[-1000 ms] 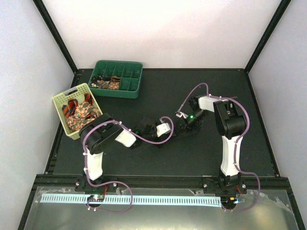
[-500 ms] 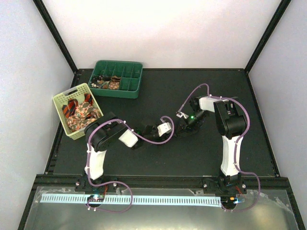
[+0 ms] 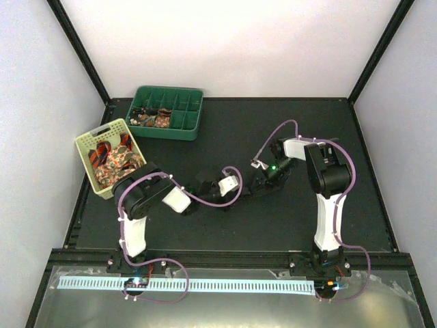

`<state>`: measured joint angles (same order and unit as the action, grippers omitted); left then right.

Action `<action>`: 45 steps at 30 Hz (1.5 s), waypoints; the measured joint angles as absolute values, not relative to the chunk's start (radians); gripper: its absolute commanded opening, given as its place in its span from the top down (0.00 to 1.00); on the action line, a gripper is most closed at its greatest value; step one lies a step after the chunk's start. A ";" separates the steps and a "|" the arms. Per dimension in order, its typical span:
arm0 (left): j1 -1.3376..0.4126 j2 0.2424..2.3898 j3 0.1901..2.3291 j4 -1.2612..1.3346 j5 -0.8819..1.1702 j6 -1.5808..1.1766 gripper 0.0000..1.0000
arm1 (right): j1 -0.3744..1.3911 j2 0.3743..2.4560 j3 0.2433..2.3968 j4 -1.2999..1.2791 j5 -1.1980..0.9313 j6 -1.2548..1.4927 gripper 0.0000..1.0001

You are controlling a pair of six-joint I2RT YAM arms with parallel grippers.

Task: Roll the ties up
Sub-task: Roll the tie at the center of the board.

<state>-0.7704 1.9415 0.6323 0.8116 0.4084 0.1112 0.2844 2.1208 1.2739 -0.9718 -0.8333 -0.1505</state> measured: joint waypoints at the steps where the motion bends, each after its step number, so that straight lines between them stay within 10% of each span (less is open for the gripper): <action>1: -0.764 1.937 0.606 0.821 0.408 0.111 0.28 | 0.284 2.121 1.272 -0.971 -0.835 -0.150 0.98; 12: -0.752 1.974 0.646 0.806 0.457 0.153 0.54 | 0.284 2.121 1.270 -0.969 -0.839 -0.150 0.98; 33: -0.768 2.049 0.755 0.788 0.501 0.153 0.51 | 0.277 2.122 1.270 -0.970 -0.841 -0.147 0.98; 45: -0.785 2.020 0.803 0.637 0.458 0.275 0.66 | 0.276 2.131 1.290 -0.996 -0.839 -0.158 0.85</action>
<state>-0.7853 2.0197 0.8032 0.6369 0.4576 0.2752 0.2756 2.1307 1.2900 -0.9958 -0.8394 -0.1577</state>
